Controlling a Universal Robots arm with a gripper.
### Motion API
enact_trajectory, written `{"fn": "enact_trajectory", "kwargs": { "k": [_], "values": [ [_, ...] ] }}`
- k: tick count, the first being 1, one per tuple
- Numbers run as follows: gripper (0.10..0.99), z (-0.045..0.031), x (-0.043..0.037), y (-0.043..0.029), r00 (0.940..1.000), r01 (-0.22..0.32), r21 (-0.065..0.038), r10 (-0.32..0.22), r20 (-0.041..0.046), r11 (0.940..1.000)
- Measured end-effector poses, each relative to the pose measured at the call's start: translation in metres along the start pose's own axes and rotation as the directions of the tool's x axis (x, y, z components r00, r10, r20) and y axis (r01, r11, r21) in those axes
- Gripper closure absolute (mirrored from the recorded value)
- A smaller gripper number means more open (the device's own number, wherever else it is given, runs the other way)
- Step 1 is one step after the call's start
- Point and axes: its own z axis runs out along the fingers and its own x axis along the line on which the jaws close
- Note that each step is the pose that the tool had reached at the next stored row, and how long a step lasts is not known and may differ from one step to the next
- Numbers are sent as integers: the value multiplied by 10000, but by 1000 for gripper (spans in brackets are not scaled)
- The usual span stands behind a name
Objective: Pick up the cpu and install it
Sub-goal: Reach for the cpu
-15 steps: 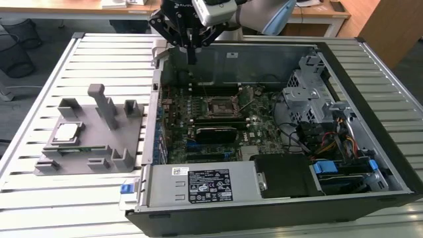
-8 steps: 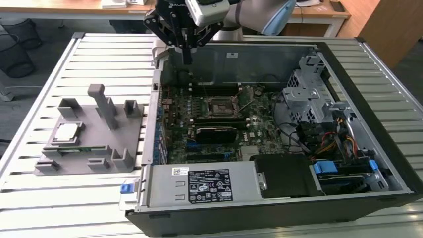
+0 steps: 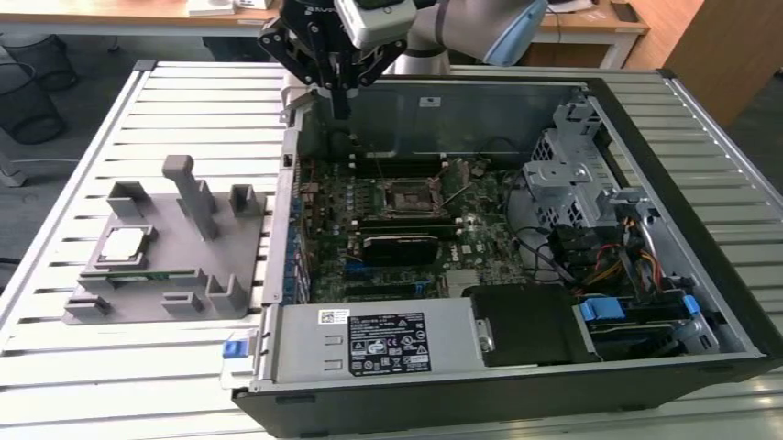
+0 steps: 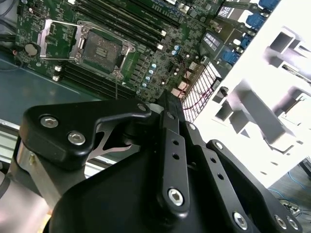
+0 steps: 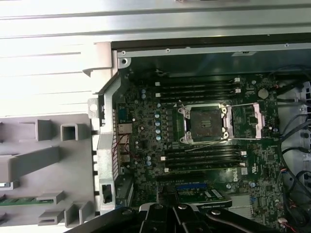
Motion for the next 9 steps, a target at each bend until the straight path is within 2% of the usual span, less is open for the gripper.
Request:
{"fn": "enact_trajectory", "kwargs": {
  "k": [9],
  "values": [
    [980, 0, 54, -4, 10000, 1, -1, -1, 0, 10000]
  ]
}}
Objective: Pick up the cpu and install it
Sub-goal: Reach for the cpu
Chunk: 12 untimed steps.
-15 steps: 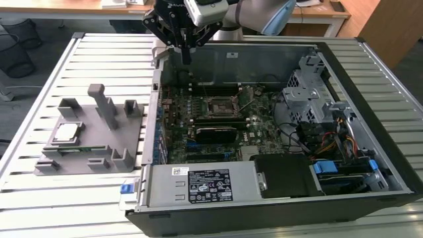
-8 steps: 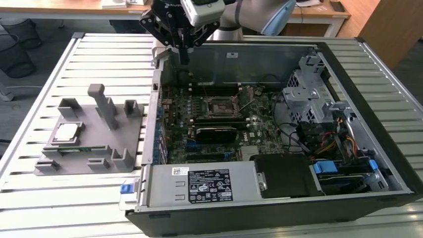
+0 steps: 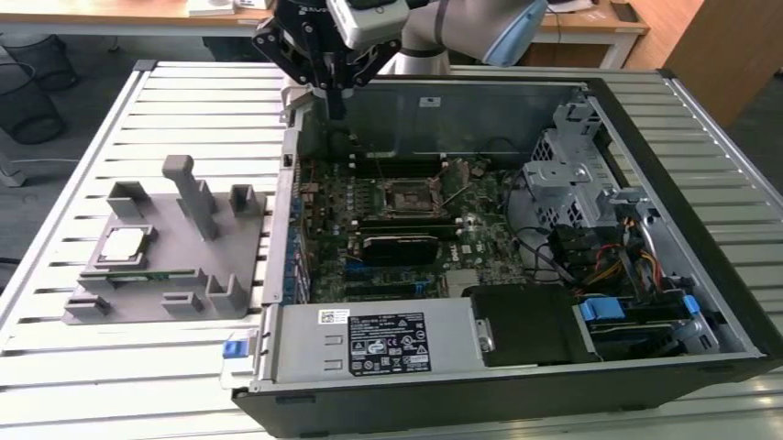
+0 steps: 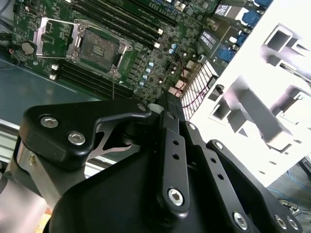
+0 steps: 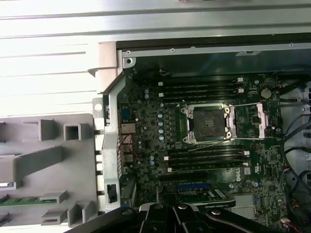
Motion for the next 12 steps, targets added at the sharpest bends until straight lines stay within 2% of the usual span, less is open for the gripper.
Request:
{"fn": "enact_trajectory", "kwargs": {
  "k": [12],
  "values": [
    [980, 0, 70, -5, 10000, -1, 0, 1, 0, 10000]
  ]
}}
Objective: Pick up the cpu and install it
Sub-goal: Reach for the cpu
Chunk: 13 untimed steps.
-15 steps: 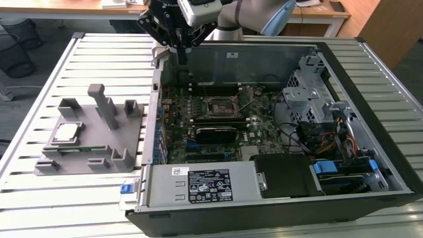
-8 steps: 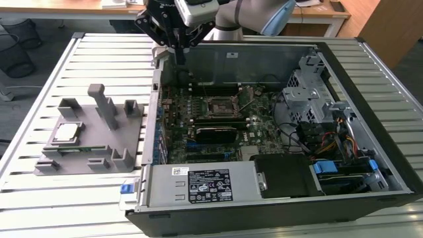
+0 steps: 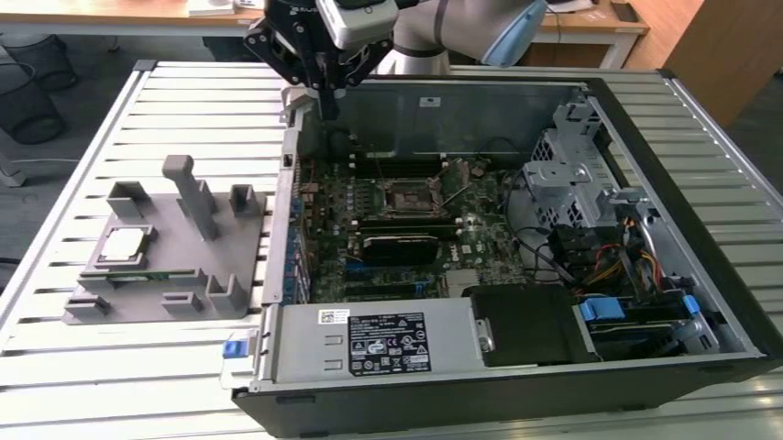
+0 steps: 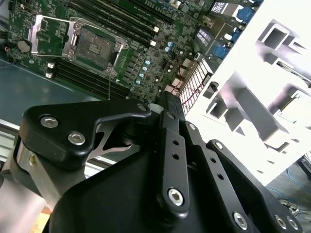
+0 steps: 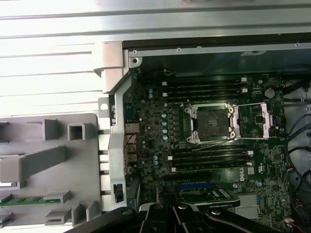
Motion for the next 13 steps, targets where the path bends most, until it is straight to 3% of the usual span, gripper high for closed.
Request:
{"fn": "enact_trajectory", "kwargs": {
  "k": [13],
  "values": [
    [980, 0, 91, -7, 10000, 0, 0, 0, -1, 10000]
  ]
}}
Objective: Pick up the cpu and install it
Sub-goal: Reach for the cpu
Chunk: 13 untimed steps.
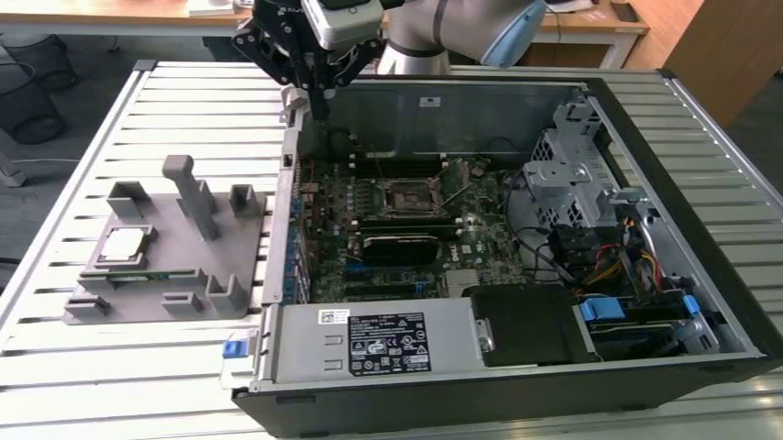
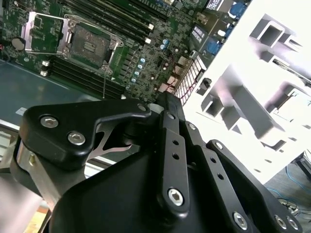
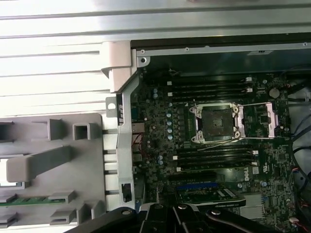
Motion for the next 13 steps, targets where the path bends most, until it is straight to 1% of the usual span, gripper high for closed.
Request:
{"fn": "enact_trajectory", "kwargs": {
  "k": [13],
  "values": [
    [980, 1, 93, -7, 10000, 0, 0, 0, 0, 10000]
  ]
}}
